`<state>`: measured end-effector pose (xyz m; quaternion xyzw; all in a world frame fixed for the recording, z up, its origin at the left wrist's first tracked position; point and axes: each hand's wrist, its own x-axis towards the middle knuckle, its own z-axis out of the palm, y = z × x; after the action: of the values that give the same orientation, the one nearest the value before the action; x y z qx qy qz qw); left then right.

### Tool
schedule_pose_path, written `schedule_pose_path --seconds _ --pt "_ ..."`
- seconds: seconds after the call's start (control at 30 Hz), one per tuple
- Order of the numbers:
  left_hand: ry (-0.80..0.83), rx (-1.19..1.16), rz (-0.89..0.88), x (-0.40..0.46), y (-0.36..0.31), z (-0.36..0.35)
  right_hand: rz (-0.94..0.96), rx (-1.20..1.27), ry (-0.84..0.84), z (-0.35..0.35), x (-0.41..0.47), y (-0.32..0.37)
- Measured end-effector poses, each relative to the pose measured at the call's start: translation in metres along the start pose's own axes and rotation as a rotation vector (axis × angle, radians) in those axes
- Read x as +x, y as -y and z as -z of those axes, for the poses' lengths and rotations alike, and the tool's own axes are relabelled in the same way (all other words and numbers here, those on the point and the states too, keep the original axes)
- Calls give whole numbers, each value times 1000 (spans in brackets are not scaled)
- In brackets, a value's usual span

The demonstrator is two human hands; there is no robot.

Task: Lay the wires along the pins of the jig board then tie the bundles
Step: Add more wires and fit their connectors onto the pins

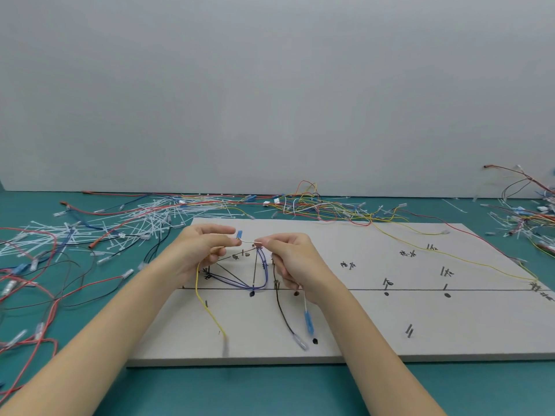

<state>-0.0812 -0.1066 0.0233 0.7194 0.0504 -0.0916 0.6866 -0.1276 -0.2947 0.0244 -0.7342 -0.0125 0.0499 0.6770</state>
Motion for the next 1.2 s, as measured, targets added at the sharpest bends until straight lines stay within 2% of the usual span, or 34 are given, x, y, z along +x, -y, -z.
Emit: schedule_pose_path --seconds 0.1,0.27,0.47,0.67,0.8,0.97,1.2 --pt "-33 122 -65 -1 3 -3 41 -97 -96 0 5 -4" --pt "-147 411 -292 -1 13 -9 121 -323 -212 -5 12 -15" --pt "-276 723 -532 -3 21 -15 106 -486 -217 -12 11 -24" --pt "-365 1012 -589 -8 26 -22 107 -510 -241 -11 12 -25" --pt "-360 1014 -581 -6 27 -21 125 -520 -245 -12 11 -26" --pt "-233 991 -586 -3 29 -19 116 -553 -272 -11 10 -24" --pt "-204 1070 -562 -3 26 -18 109 -588 -262 -11 9 -23"
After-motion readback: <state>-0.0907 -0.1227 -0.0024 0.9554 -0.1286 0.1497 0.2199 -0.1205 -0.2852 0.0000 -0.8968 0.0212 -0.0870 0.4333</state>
